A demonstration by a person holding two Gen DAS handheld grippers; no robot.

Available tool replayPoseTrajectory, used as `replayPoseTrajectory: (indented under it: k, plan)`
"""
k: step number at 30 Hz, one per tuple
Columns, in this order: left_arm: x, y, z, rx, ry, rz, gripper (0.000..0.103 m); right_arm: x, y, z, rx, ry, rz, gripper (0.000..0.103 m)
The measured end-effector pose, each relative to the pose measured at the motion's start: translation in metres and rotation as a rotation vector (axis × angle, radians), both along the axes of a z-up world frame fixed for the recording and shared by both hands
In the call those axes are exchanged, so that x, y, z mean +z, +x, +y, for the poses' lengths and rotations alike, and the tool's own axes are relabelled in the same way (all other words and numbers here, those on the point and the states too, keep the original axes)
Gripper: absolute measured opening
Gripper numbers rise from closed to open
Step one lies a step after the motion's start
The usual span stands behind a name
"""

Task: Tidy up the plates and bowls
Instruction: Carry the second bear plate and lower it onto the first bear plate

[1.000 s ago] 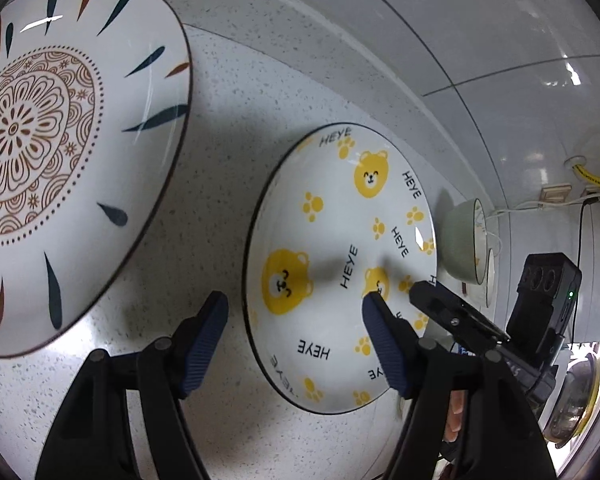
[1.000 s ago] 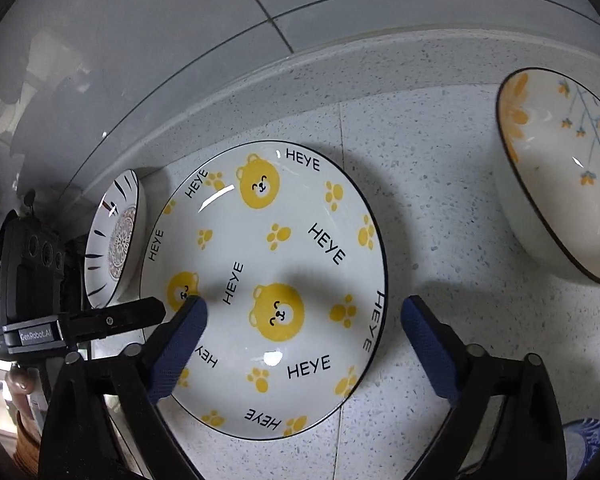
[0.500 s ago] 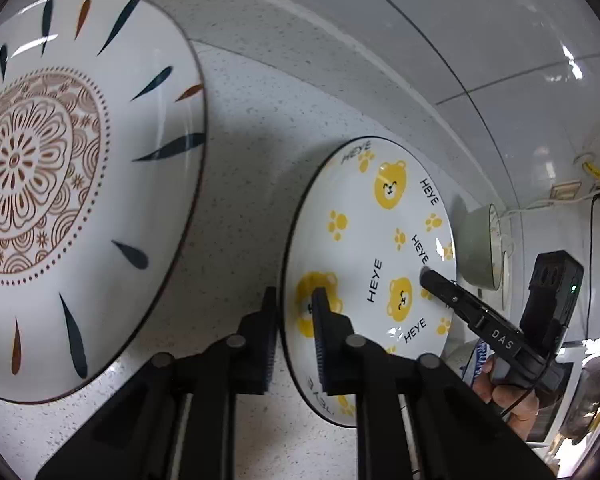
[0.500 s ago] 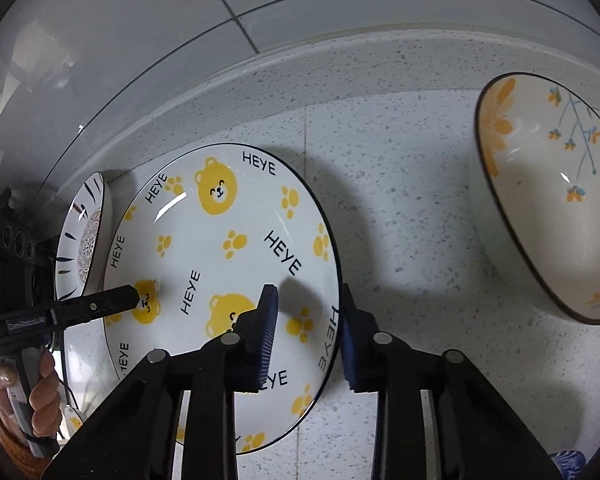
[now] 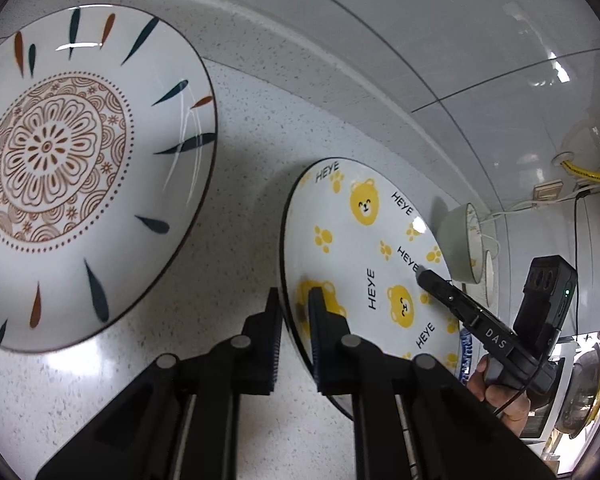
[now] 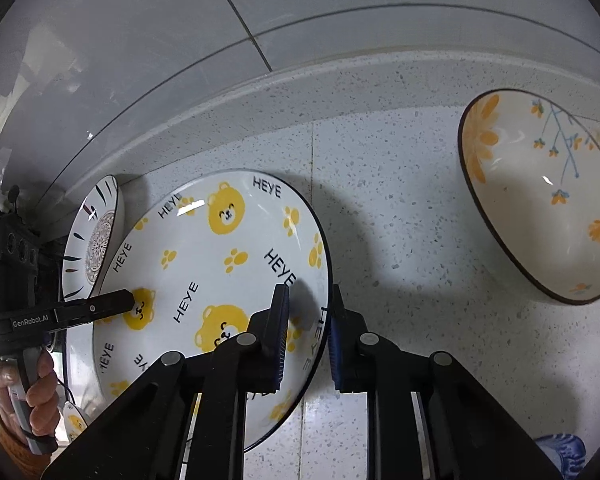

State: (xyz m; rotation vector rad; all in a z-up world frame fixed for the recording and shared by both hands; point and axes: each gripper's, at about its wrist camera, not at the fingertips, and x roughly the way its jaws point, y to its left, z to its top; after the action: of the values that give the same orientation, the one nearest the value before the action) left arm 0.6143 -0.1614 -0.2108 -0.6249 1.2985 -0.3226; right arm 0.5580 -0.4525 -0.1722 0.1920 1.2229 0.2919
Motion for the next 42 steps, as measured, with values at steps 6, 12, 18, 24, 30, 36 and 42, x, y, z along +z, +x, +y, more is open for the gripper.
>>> replayPoseTrajectory:
  k: [6,12,18,24,30,36,42]
  plan:
    - [0.027,-0.026,0.017,0.01,-0.005,-0.052,0.011,0.026,-0.018,0.01,0.018,0.0,-0.048,0.016]
    - [0.059,-0.07,0.054,0.043,-0.022,-0.097,0.011,0.051,-0.052,0.031,0.052,0.025,-0.091,0.016]
    - [0.08,-0.136,0.095,0.093,-0.024,-0.116,0.011,0.075,-0.099,0.066,0.125,0.067,-0.11,0.016]
    - [0.089,-0.215,0.124,0.112,-0.021,-0.116,0.011,0.084,-0.159,0.111,0.183,0.093,-0.119,0.016]
    - [0.073,-0.286,0.166,0.132,-0.034,-0.086,0.011,0.075,-0.215,0.152,0.185,0.107,-0.076,0.016]
    - [0.041,-0.327,0.194,0.116,-0.032,-0.033,0.011,0.048,-0.25,0.184,0.179,0.108,-0.018,0.016]
    - [0.012,-0.34,0.203,0.099,-0.027,-0.004,0.011,0.023,-0.263,0.201,0.147,0.091,0.03,0.016]
